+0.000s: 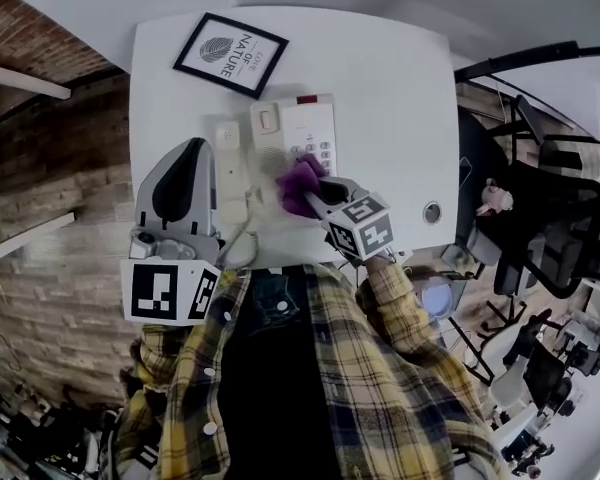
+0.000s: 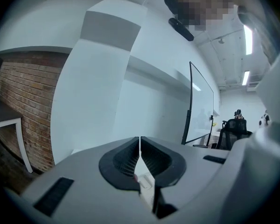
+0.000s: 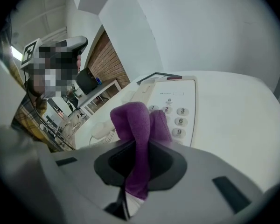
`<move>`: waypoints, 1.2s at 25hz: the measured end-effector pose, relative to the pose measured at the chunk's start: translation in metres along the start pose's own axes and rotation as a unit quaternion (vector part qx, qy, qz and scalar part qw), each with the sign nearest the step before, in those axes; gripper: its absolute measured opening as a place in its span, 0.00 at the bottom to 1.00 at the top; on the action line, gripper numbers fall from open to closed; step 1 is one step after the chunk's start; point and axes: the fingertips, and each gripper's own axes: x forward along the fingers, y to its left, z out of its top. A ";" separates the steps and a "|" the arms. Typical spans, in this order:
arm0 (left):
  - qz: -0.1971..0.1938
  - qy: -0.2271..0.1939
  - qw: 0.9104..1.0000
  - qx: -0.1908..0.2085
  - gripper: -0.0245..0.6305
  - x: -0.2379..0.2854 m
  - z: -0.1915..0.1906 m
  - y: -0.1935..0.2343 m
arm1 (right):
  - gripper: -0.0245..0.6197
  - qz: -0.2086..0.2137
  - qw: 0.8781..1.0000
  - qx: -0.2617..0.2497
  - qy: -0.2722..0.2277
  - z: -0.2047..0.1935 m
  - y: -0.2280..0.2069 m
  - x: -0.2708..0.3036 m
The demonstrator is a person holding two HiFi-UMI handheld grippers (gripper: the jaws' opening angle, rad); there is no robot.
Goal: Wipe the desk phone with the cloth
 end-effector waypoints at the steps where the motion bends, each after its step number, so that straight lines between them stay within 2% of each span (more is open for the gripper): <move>1: -0.004 0.001 1.000 0.000 0.07 0.002 -0.001 -0.002 | 0.14 0.000 1.000 0.007 0.000 -0.004 0.001 -0.001; 5: -0.019 0.005 1.000 0.001 0.07 0.008 -0.003 -0.007 | 0.14 0.001 0.999 0.038 -0.002 -0.016 0.004 -0.004; 11: -0.033 0.010 0.999 0.001 0.07 0.012 -0.005 -0.012 | 0.14 -0.004 0.998 0.058 -0.001 -0.028 0.007 -0.009; 14: -0.035 0.007 0.999 0.002 0.07 0.012 -0.004 -0.013 | 0.14 -0.005 0.998 0.057 -0.003 -0.028 0.007 -0.010; 19: -0.027 0.002 1.000 0.001 0.07 0.007 -0.002 -0.011 | 0.14 0.018 0.999 0.036 0.000 -0.022 0.011 -0.018; 23: -0.012 -0.004 1.000 0.003 0.07 0.001 0.001 -0.007 | 0.14 0.022 0.999 0.016 -0.025 0.006 0.006 -0.035; 30: 0.029 -0.019 0.999 0.001 0.07 -0.014 0.006 0.002 | 0.14 0.014 0.995 -0.011 -0.098 0.086 -0.025 -0.053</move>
